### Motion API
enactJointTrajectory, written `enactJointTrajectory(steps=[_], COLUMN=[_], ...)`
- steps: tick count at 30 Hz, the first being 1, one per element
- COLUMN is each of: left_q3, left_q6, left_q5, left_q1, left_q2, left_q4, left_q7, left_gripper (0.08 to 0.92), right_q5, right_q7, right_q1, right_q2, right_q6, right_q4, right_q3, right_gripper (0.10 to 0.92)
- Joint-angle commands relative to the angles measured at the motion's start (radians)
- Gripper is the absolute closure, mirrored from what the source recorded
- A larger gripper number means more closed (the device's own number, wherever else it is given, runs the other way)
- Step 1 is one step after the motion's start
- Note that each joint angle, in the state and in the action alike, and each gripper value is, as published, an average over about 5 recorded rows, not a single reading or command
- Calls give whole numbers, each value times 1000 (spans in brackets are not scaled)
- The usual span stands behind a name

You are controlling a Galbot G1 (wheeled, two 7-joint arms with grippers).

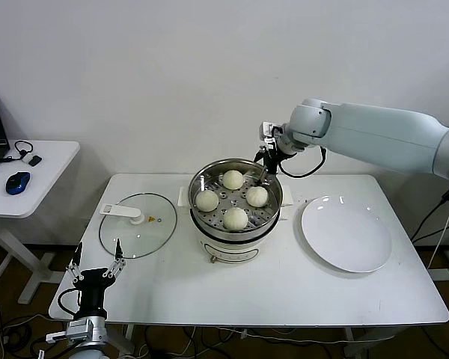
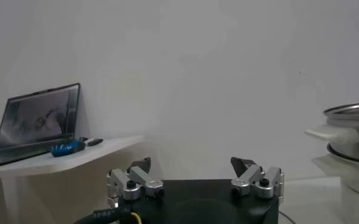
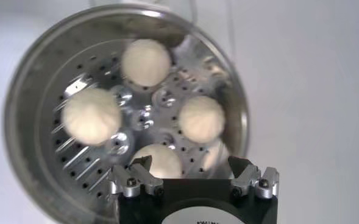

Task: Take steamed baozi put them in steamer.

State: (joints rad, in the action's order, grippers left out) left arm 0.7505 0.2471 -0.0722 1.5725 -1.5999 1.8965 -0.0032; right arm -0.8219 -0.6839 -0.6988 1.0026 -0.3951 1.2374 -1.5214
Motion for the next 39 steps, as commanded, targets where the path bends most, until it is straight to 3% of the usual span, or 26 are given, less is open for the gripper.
enactJointTrajectory(steps=[1, 10, 16, 26, 32, 39], left_q3=[-4, -14, -22, -34, -39, -42], left_q6=[-2, -3, -2, 5, 8, 17], left_q5=[-5, -15, -22, -40, -52, -62], left_q1=[2, 8, 8, 14, 19, 28], left_q2=[1, -4, -9, -20, -25, -28], left_q4=[7, 13, 12, 8, 8, 2], left_q7=[0, -1, -3, -10, -16, -27], left_gripper=[177, 177, 177, 177, 177, 177], right_q5=[26, 197, 278, 424, 453, 479], right_q7=[366, 681, 858, 903, 863, 849], right_q1=[233, 759, 1213, 1902, 2160, 2310], right_q2=[-266, -445, -477, -189, 38, 211], right_q6=[-132, -13, 197, 576, 648, 706], right_q4=[267, 473, 535, 632, 699, 727], right_q3=[400, 917, 1257, 1869, 2061, 2086], right_gripper=[203, 203, 203, 203, 203, 203])
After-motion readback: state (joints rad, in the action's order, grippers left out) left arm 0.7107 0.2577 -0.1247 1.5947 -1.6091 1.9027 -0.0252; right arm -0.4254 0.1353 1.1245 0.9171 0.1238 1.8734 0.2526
